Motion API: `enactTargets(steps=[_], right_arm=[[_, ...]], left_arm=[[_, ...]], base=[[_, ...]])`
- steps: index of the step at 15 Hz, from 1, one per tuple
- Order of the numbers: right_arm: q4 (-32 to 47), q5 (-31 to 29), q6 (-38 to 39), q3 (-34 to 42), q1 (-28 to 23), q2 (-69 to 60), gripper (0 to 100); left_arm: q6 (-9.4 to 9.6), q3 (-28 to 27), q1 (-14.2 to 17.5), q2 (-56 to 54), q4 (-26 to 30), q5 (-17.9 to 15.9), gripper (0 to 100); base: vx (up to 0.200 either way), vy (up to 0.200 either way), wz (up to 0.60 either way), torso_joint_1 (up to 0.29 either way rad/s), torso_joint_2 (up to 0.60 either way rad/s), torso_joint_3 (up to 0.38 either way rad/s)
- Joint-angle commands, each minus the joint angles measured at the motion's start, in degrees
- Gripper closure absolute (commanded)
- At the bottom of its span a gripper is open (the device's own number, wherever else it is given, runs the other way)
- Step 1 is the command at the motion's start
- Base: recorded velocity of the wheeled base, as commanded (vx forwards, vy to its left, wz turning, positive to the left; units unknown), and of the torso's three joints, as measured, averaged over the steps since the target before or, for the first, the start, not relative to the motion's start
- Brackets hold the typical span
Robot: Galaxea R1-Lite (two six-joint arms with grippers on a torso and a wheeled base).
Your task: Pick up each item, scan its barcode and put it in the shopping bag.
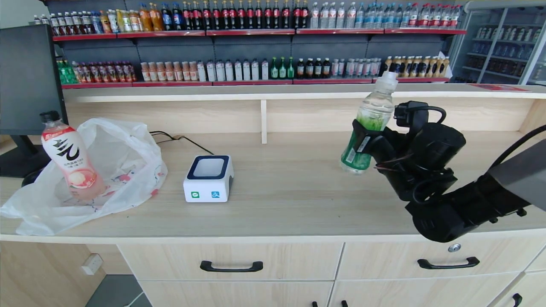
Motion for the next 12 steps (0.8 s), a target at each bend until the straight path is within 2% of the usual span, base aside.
enactTargets(steps=[1, 5, 7, 8, 12], right_arm=[[0.0, 0.3, -0.3, 4.1, 1.3, -7.4, 100], [-0.1, 2.9, -1.0, 9.1, 3.5, -15.4, 100], [-2.2, 3.3, -0.4, 11.7, 4.1, -16.1, 100], [-6.1, 3.3, -0.7, 13.8, 5.1, -16.2, 100], [-9.7, 2.2, -4.5, 22.0, 12.9, -19.2, 100]], left_arm=[[-0.01, 0.0, 0.0, 0.0, 0.0, 0.0, 0], [-0.01, 0.0, 0.0, 0.0, 0.0, 0.1, 0], [-0.01, 0.0, 0.0, 0.0, 0.0, 0.0, 0], [-0.01, 0.0, 0.0, 0.0, 0.0, 0.1, 0], [-0.01, 0.0, 0.0, 0.0, 0.0, 0.1, 0]], base=[[0.000, 0.000, 0.00, 0.000, 0.00, 0.000], [0.000, 0.000, 0.00, 0.000, 0.00, 0.000], [0.000, 0.000, 0.00, 0.000, 0.00, 0.000], [0.000, 0.000, 0.00, 0.000, 0.00, 0.000], [0.000, 0.000, 0.00, 0.000, 0.00, 0.000]])
